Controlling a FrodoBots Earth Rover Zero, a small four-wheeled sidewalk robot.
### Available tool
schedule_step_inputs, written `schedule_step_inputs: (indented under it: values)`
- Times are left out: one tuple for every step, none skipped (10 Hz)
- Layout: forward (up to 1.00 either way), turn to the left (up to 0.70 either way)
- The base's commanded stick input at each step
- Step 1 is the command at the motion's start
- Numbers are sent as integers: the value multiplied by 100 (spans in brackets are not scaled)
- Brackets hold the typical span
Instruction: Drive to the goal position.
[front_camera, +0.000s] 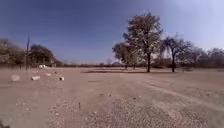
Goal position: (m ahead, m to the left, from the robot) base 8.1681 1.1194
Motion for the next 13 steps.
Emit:
schedule_step_inputs:
  values:
    - [50,0]
    - [50,0]
    - [50,0]
    - [50,0]
    - [50,0]
    - [50,0]
    - [50,0]
    - [50,0]
    - [50,0]
    - [50,0]
    - [50,0]
    - [50,0]
    - [50,0]
